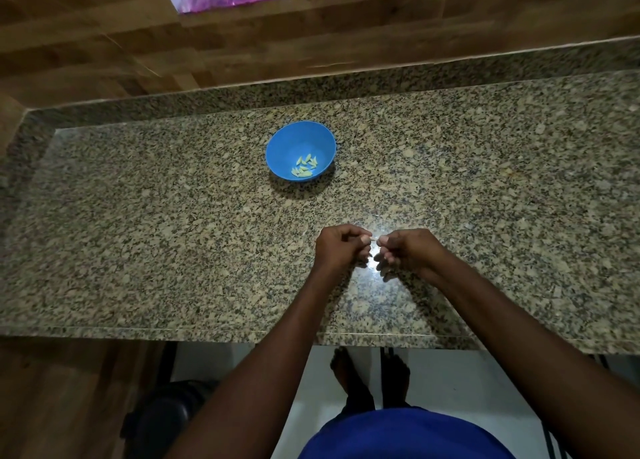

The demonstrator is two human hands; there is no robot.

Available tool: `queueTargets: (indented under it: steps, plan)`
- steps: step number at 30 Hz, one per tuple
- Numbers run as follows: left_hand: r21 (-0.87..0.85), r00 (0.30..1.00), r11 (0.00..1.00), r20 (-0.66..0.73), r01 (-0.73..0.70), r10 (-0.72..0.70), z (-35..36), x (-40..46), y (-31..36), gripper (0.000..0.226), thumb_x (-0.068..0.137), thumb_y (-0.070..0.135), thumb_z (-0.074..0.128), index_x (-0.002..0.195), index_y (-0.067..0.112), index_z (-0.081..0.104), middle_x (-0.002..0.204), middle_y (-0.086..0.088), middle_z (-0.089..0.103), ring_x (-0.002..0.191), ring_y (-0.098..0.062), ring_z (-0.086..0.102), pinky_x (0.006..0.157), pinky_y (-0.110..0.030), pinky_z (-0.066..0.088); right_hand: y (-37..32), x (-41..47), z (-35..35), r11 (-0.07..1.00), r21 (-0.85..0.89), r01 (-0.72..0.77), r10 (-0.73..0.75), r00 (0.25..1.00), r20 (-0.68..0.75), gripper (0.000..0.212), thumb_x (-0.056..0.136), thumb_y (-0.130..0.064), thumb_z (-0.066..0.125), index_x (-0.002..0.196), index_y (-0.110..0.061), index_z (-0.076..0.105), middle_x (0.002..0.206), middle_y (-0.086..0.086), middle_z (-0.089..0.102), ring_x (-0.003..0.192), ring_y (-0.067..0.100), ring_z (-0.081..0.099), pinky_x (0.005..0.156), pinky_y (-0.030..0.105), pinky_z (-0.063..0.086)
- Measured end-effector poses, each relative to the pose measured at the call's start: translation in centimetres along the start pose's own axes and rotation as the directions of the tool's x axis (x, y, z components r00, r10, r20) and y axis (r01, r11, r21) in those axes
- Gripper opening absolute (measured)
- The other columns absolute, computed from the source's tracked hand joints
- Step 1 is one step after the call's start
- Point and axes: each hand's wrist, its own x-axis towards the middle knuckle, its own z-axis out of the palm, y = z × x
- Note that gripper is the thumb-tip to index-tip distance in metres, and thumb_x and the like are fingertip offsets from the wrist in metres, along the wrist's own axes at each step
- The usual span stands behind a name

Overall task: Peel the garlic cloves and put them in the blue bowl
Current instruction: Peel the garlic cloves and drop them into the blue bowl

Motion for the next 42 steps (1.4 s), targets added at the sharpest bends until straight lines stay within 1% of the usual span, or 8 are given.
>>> queueTargets:
  steps: [7,12,17,23,27,30,34,42]
  plan:
    - [0.041,0.998,0.998,-0.027,-0.053,0.054,0.2,-0.3,0.4,0.006,0.086,0.002,0.075,0.091,0.005,0.078,0.083,-0.02,0.075,0.068,-0.023,0.069,0.069,-0.041,0.061,-0.2,-0.2,0.1,0.973,-0.211,0.096,-0.099,0.995,-0.004,0.018,0.091,-0.008,0.068,0.083,0.007,0.072,0.075,0.022,0.072,0.059,0.029,0.066,0.064,0.041,0.059]
    - [0.024,1.0,1.0,-0.006,-0.006,0.006,0.2,0.0,0.5,0.003,0.085,0.006,0.076,0.088,0.005,0.078,0.082,-0.023,0.075,0.073,-0.033,0.071,0.079,-0.055,0.061,0.0,0.3,0.2,0.632,-0.676,0.38,-0.412,0.903,0.124,0.029,0.095,-0.019,0.063,0.068,-0.013,0.072,0.06,0.001,0.07,0.053,0.013,0.065,0.056,0.029,0.051]
    - [-0.041,0.999,0.999,0.038,0.021,-0.02,0.3,0.0,1.0,0.007,0.085,0.0,0.076,0.091,0.003,0.077,0.085,-0.019,0.075,0.071,-0.025,0.069,0.08,-0.041,0.06,0.4,1.0,0.0,0.996,-0.085,0.03,-0.019,0.991,0.133,0.029,0.095,-0.009,0.046,0.068,-0.005,0.058,0.053,0.005,0.046,0.042,0.013,0.034,0.037,0.021,0.026]
    - [-0.087,0.999,0.996,0.031,0.01,-0.007,0.9,-0.1,1.2,0.01,0.085,0.0,0.075,0.087,0.009,0.078,0.083,-0.015,0.075,0.075,-0.026,0.068,0.08,-0.04,0.059,0.5,0.9,0.1,0.782,0.505,-0.366,0.181,0.908,0.377,0.028,0.098,-0.005,0.028,0.075,-0.01,0.044,0.051,-0.001,0.034,0.035,0.008,0.028,0.029,0.019,0.024]
    - [-0.129,0.991,0.982,0.036,0.136,-0.132,0.5,-0.1,1.5,0.004,0.086,-0.002,0.073,0.088,0.001,0.075,0.077,-0.018,0.073,0.064,-0.022,0.067,0.066,-0.031,0.06,-0.2,-0.2,0.4,0.982,-0.139,0.127,-0.115,0.99,0.086,0.027,0.094,-0.005,0.046,0.068,-0.006,0.055,0.05,0.001,0.043,0.039,0.01,0.035,0.036,0.02,0.026]
    - [-0.2,0.952,0.93,0.047,0.307,-0.304,0.1,0.1,2.3,0.005,0.087,-0.01,0.068,0.084,-0.006,0.071,0.07,-0.017,0.072,0.059,-0.02,0.068,0.059,-0.024,0.061,0.0,-0.6,0.6,0.344,-0.835,0.43,-0.547,0.814,0.194,0.027,0.088,-0.013,0.061,0.061,-0.017,0.058,0.053,0.001,0.053,0.049,0.018,0.049,0.049,0.029,0.036]
    - [-0.198,0.901,0.88,0.056,0.432,-0.43,-0.3,0.8,3.2,0.011,0.088,-0.008,0.066,0.077,-0.006,0.067,0.059,-0.011,0.068,0.054,-0.016,0.063,0.054,-0.022,0.059,1.0,-0.7,1.3,-0.037,-0.896,0.442,-0.661,0.662,0.354,0.016,0.083,-0.016,0.064,0.068,-0.012,0.061,0.065,0.007,0.058,0.058,0.031,0.058,0.05,0.029,0.033]
    - [-0.064,0.967,0.965,0.034,0.256,-0.254,0.0,0.7,2.3,0.01,0.088,-0.009,0.067,0.082,-0.001,0.07,0.085,-0.026,0.07,0.066,-0.026,0.068,0.062,-0.03,0.063,0.5,-0.2,0.9,0.43,-0.804,0.411,-0.558,0.821,0.121,0.026,0.084,-0.017,0.059,0.059,-0.014,0.063,0.053,0.005,0.06,0.054,0.023,0.058,0.049,0.032,0.04]
